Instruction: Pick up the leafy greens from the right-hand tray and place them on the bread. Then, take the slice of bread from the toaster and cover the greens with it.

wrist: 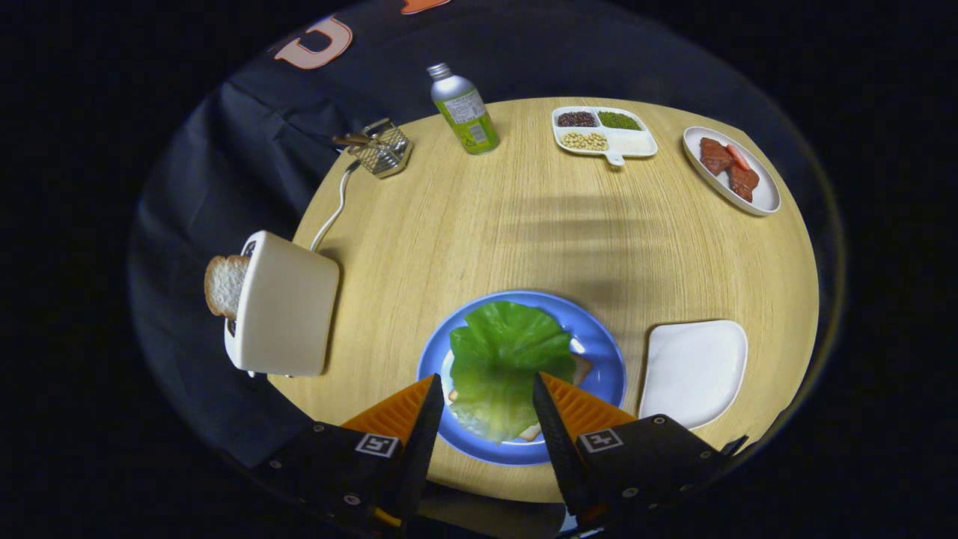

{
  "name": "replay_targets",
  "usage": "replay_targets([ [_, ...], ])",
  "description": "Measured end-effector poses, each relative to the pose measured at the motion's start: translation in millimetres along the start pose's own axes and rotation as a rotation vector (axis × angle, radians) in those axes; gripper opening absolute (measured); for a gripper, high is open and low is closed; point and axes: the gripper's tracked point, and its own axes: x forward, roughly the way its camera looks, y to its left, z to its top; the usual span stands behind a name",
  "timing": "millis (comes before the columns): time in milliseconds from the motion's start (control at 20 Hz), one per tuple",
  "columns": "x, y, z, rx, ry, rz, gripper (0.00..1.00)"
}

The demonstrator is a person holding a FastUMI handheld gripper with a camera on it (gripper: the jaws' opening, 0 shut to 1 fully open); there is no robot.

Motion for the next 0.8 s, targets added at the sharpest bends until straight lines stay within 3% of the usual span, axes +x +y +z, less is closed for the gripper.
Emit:
replay_targets([
  [500, -32, 133, 49, -0.094, -0.055, 0.084, 0.96],
  [800, -28, 232, 61, -0.176, -0.031, 0.112, 0.96],
])
